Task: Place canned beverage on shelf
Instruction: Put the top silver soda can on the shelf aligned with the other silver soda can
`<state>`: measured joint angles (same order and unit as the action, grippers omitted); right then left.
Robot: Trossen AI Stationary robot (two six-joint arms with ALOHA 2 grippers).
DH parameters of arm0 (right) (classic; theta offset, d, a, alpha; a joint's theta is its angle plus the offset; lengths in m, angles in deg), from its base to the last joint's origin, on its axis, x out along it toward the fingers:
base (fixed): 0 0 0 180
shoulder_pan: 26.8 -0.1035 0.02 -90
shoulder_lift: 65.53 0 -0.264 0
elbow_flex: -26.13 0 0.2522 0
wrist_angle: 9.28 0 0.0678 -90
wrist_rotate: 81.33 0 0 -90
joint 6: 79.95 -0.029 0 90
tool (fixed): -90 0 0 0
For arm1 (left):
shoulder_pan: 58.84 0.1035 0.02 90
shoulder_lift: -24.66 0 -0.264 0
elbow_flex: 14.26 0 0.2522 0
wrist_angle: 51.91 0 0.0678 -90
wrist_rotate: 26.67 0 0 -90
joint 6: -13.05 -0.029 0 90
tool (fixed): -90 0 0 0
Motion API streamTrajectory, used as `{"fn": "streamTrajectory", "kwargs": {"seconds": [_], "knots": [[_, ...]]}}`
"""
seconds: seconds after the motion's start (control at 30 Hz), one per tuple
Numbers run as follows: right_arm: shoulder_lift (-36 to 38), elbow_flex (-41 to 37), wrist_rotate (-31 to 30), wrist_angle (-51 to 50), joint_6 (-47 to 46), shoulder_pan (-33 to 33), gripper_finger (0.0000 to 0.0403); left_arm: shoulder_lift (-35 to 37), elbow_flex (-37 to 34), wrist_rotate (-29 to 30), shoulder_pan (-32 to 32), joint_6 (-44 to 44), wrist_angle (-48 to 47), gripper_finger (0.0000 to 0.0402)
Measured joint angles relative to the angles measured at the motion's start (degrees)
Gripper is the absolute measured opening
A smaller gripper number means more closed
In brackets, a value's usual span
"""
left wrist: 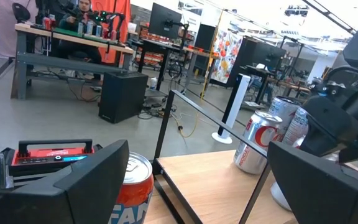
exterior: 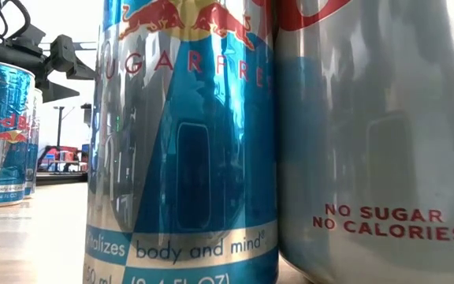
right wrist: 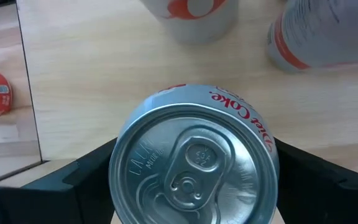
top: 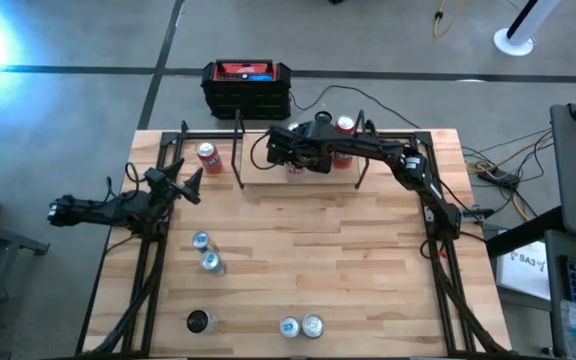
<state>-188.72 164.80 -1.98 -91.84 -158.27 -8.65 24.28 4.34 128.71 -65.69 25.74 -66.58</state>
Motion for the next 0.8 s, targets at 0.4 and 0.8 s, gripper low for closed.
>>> {"fn": "streamTrajectory", "kwargs": {"seconds": [0.4,0.8], "knots": [[-0.2,0.0,-2.9,0.9,1.2,0.5,0.0324,0.0,0.0,0.0,0.0,0.0,0.0,0.0368],[-0.2,0.0,-4.6,1.8,4.0,0.5,0.0358,0.0,0.0,0.0,0.0,0.0,0.0,0.0368]]}}
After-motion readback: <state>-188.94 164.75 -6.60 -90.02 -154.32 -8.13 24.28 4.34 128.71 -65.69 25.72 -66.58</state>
